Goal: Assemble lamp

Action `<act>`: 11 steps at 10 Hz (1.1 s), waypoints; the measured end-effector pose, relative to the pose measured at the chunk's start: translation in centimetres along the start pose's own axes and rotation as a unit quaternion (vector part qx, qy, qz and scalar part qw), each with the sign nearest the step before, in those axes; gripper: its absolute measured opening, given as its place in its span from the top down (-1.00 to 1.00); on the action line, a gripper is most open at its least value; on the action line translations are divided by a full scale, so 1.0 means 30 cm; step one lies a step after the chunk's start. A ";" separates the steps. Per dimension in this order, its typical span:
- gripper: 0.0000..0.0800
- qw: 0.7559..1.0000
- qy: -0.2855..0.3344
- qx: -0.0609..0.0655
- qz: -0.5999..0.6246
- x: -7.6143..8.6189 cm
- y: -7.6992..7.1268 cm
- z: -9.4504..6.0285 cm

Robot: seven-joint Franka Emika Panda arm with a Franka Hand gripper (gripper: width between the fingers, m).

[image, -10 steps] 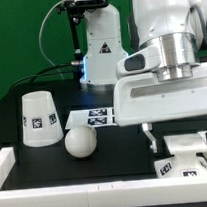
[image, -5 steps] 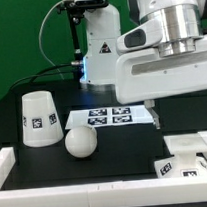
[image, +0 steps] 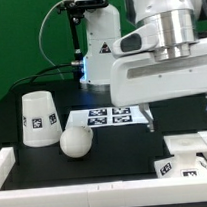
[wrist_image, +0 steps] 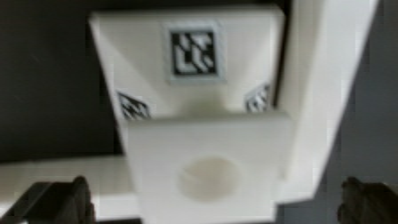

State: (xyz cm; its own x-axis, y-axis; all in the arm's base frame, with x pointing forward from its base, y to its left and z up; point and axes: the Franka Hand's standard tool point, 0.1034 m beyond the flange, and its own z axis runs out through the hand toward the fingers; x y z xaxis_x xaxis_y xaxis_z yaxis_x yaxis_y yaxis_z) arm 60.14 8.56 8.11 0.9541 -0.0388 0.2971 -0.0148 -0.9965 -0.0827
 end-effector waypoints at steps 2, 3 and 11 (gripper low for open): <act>-0.75 0.998 -0.055 -0.008 0.012 -0.037 0.137 -0.074; -0.75 0.996 -0.087 -0.010 0.035 -0.049 0.182 -0.102; -0.75 0.990 -0.123 -0.005 0.069 -0.053 0.337 -0.137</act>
Offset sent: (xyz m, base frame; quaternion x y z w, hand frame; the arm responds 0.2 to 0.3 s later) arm 0.0013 -0.0484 0.0395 -0.0459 -0.1099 0.0650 0.9908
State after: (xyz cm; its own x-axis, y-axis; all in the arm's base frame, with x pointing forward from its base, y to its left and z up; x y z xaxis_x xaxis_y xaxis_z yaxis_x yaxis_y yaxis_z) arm 57.23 -1.76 10.70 0.9867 -0.1568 0.0429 -0.1521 -0.9836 -0.0968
